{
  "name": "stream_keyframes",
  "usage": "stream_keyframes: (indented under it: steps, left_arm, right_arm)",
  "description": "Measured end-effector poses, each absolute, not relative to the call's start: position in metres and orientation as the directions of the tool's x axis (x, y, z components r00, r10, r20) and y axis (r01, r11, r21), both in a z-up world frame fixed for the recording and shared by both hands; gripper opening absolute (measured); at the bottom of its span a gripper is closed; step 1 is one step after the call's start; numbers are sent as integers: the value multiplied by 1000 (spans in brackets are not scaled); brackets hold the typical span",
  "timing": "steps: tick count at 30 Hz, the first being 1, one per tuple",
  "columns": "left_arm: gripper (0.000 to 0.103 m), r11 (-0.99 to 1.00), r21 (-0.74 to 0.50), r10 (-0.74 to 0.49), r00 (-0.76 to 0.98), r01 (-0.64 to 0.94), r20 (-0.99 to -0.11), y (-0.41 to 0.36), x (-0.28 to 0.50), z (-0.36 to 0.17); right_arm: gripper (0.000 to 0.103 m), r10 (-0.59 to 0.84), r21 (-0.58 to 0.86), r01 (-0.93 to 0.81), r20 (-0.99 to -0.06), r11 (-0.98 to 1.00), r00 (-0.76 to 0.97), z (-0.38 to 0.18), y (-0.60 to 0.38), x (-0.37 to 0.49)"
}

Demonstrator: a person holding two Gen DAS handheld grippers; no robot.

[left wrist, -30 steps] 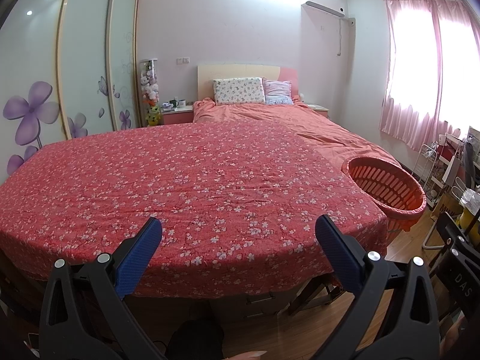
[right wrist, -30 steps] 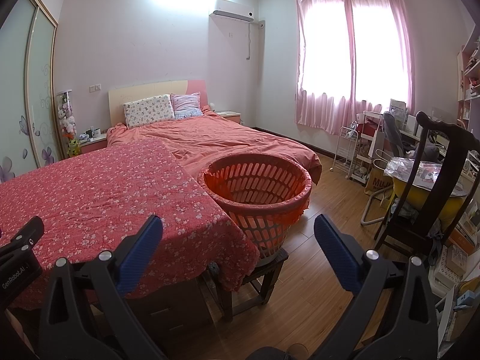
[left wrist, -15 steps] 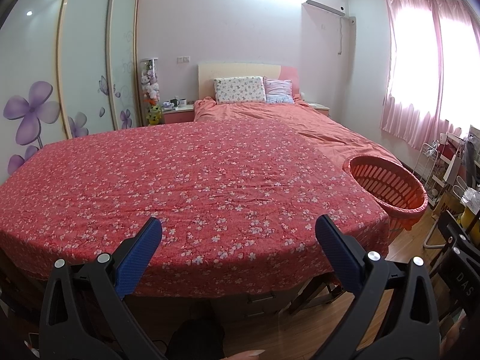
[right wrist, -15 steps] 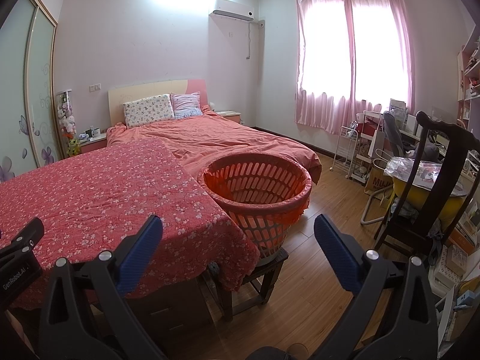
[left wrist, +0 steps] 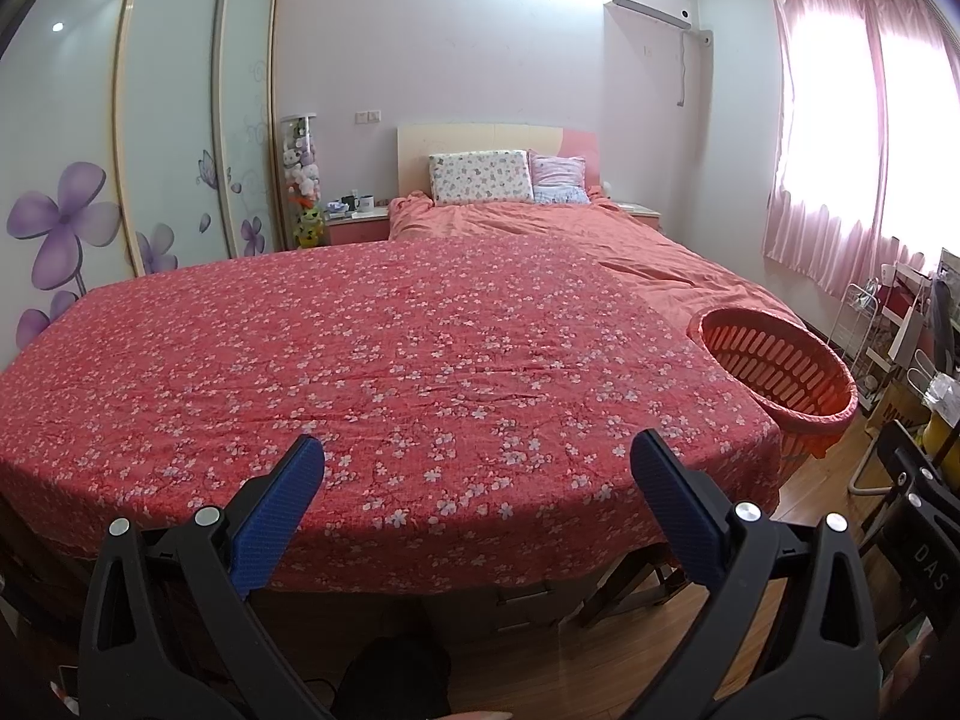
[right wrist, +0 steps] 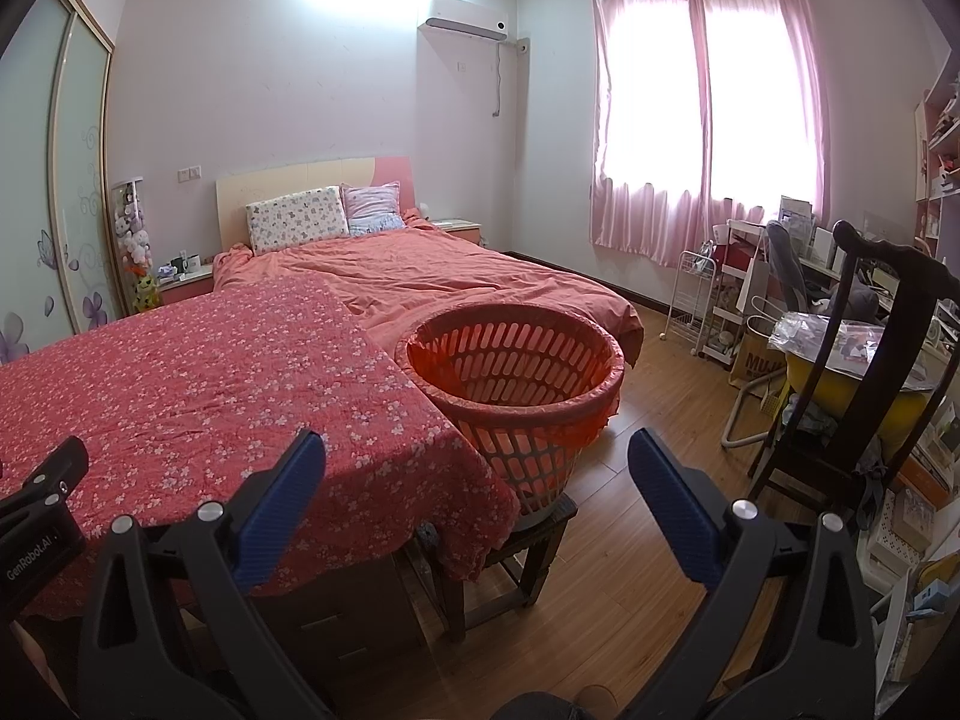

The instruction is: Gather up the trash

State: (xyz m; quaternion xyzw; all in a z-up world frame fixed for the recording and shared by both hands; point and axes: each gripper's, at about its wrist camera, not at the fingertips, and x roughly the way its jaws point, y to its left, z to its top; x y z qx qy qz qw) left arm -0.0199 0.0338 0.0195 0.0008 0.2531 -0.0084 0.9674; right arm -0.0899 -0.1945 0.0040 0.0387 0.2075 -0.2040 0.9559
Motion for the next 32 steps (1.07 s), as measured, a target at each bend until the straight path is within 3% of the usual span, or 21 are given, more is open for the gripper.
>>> stream_keyframes:
  steps: [32]
  left_arm:
    - [101, 1000, 16, -4, 862, 14, -506, 30, -18, 17]
  right_arm:
    - [99, -368, -8, 403, -425, 915, 827, -7, -194, -88]
